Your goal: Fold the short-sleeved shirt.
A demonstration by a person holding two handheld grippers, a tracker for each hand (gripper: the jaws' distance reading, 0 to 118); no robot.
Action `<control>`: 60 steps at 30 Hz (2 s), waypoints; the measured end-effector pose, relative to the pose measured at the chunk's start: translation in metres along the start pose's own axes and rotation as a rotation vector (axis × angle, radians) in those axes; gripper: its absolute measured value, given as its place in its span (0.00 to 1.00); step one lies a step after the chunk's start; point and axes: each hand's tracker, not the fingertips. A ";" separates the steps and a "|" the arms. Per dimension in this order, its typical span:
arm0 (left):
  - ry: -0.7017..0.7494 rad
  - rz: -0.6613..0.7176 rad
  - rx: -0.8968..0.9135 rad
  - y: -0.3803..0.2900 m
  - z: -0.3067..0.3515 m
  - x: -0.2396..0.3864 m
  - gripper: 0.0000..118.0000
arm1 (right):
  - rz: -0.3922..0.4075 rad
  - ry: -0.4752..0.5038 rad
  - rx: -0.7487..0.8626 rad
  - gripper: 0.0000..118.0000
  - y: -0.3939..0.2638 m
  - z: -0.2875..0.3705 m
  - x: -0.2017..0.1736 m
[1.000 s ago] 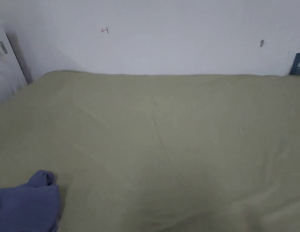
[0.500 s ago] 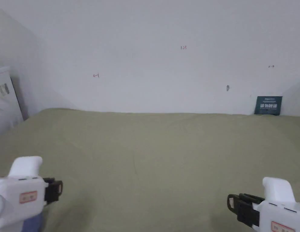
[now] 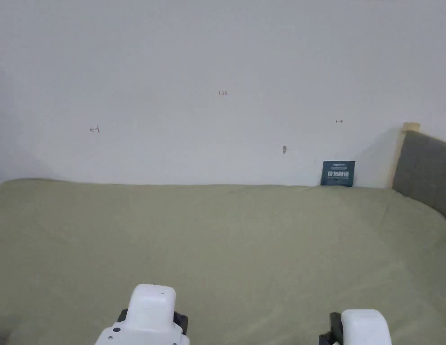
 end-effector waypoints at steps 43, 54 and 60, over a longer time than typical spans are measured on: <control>0.136 0.050 -0.006 0.026 -0.010 -0.039 1.00 | 0.030 0.015 0.027 1.00 0.041 -0.016 0.004; 0.099 0.093 -0.014 0.031 -0.007 -0.043 1.00 | -0.047 0.172 0.216 1.00 0.064 0.007 0.014; 0.082 0.095 0.031 0.052 0.004 -0.040 1.00 | -0.102 0.034 0.131 1.00 0.086 -0.005 0.014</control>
